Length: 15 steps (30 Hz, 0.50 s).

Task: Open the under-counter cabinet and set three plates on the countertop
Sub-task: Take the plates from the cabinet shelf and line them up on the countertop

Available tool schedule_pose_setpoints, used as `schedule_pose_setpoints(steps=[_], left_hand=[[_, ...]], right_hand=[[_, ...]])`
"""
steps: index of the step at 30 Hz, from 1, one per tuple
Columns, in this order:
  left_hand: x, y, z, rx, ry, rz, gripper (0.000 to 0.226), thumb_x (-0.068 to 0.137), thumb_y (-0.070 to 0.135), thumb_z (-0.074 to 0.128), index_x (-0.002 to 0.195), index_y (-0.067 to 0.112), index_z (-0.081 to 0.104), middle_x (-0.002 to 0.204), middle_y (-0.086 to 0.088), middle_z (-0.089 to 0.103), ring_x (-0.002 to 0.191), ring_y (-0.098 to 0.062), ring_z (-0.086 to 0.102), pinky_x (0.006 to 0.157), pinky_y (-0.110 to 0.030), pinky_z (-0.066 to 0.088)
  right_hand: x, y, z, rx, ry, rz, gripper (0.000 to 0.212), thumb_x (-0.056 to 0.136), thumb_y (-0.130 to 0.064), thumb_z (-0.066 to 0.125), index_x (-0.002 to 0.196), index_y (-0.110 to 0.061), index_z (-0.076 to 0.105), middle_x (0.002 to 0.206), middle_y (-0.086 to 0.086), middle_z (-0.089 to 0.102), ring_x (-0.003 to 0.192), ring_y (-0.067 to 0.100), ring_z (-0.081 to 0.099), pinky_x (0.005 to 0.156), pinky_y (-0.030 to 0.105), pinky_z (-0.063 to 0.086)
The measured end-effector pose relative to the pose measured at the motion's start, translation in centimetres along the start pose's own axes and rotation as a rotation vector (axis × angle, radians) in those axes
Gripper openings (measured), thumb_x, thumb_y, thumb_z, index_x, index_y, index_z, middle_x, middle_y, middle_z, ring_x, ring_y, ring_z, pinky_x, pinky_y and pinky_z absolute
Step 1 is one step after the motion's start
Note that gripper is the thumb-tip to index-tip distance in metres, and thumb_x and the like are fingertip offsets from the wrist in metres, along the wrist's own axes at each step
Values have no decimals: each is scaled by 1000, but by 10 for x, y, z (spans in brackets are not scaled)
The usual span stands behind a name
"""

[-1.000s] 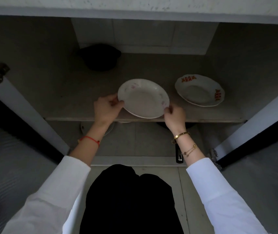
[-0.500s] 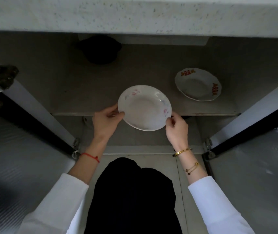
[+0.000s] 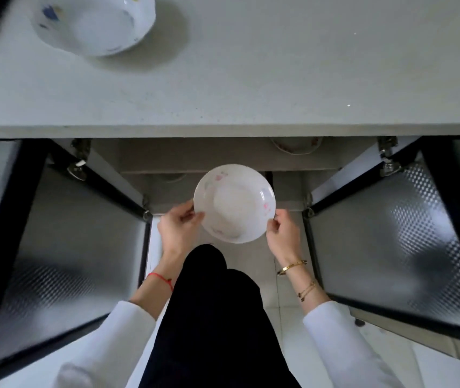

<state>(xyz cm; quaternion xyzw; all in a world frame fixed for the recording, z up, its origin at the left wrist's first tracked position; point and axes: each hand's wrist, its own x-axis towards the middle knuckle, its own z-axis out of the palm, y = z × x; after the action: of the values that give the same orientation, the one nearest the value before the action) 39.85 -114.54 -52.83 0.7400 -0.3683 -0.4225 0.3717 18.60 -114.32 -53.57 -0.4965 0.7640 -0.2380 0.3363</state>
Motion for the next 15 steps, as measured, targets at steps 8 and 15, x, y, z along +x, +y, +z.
schedule_pose_setpoints(steps=[8,15], left_hand=[[-120,93,-55,-22,71,-80,33,72,9,73,101,22,76,74,15,70,62,21,59,61,8,36],[-172,161,-96,-121,74,-30,35,73,9,75,107,21,75,84,11,74,70,10,66,69,1,46]], right_hand=[[-91,-57,-92,-15,-50,15,12,91,-5,46,99,-6,55,77,2,59,59,7,49,48,17,32],[-134,-113,-157,65,-21,-63,13,92,-4,46,98,-10,56,72,-7,57,59,5,51,48,9,42]])
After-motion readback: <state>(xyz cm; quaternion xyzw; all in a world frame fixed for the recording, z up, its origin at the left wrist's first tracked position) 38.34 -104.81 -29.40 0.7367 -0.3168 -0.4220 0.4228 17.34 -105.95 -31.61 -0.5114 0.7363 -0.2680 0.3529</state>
